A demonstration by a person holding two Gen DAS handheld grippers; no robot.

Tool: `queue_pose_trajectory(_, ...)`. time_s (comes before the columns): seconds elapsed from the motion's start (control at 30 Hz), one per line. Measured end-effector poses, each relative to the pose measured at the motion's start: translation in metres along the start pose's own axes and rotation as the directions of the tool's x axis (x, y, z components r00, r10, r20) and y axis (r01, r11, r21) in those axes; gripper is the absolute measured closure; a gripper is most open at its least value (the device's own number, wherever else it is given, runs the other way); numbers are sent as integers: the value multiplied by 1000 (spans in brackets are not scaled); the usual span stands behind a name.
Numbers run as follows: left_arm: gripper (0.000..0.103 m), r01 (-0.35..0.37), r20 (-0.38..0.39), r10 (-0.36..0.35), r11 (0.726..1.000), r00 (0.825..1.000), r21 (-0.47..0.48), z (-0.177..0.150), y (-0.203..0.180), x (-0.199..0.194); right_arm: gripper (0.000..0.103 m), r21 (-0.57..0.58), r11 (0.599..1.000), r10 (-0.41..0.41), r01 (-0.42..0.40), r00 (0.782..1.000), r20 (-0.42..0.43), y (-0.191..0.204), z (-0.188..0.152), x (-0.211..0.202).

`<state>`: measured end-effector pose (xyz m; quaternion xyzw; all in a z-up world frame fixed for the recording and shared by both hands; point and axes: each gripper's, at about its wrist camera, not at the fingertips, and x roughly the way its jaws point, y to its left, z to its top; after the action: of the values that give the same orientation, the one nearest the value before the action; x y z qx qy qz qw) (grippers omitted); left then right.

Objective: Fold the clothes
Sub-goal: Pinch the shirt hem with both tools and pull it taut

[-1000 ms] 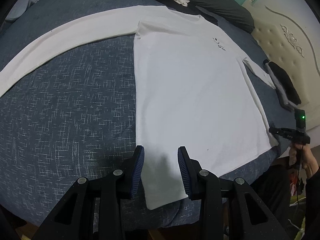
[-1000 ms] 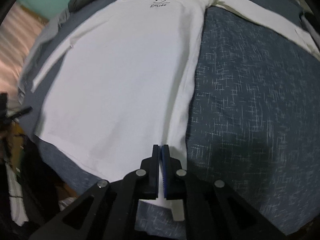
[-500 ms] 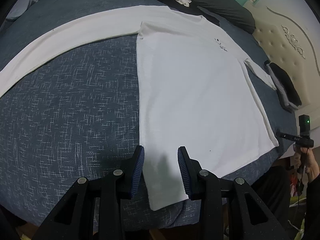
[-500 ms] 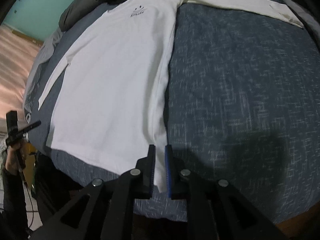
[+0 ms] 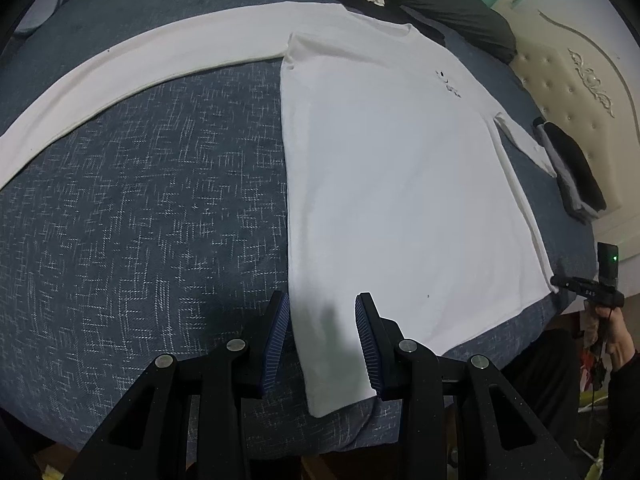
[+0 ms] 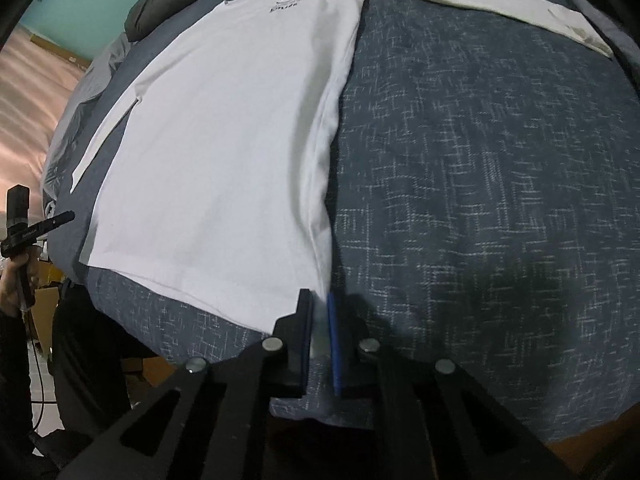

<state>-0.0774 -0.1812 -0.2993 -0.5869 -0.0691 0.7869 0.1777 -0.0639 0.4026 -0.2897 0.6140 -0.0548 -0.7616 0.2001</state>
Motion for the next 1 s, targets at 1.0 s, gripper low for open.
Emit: queue_pose_trajectory(1.0,68,36,-179,-32,999,983,19,-29,10,47,99,97,993,57,-66,994,97,-34,-33,-36)
